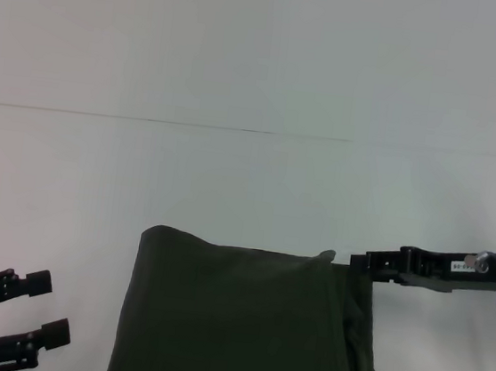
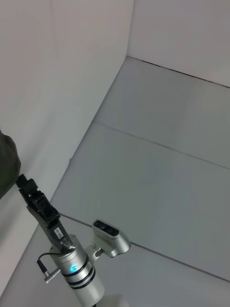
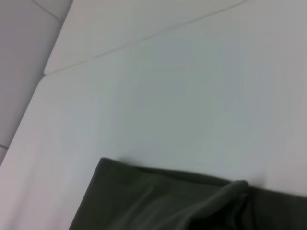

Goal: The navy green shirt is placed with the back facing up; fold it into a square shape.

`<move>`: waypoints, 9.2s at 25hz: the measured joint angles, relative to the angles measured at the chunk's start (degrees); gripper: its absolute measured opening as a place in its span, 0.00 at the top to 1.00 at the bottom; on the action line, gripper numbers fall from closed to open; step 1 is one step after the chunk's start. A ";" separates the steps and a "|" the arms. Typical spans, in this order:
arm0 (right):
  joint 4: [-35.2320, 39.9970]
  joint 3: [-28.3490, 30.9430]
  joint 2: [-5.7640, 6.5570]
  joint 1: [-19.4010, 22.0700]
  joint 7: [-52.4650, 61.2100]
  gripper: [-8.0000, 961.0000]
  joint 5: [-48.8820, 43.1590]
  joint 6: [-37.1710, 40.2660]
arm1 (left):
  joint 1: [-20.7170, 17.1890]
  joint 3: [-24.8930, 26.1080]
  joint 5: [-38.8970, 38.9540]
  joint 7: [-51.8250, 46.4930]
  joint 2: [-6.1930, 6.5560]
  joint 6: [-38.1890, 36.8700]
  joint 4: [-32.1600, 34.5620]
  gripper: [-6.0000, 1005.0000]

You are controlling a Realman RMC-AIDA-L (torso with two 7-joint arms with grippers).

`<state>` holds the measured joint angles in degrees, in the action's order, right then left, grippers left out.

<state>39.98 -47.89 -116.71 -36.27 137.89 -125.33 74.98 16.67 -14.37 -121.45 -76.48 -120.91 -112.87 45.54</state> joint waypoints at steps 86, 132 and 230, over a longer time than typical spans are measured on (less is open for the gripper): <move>-9.62 2.60 -2.26 -6.36 0.30 0.96 -2.65 -11.38 | 1.15 0.39 0.25 0.04 0.17 1.53 -1.22 0.16; -16.26 6.41 -3.26 5.95 -79.91 0.05 13.38 -0.45 | 1.34 2.24 0.34 -1.98 -0.03 3.00 -4.39 0.16; -17.84 13.53 -2.75 14.25 -94.23 0.05 14.49 20.51 | 26.19 -17.18 -21.48 -60.65 4.65 35.91 -14.99 0.16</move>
<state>22.15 -34.37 -119.46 -22.02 43.66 -110.84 95.49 42.86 -31.55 -142.93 -137.13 -116.26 -76.96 30.55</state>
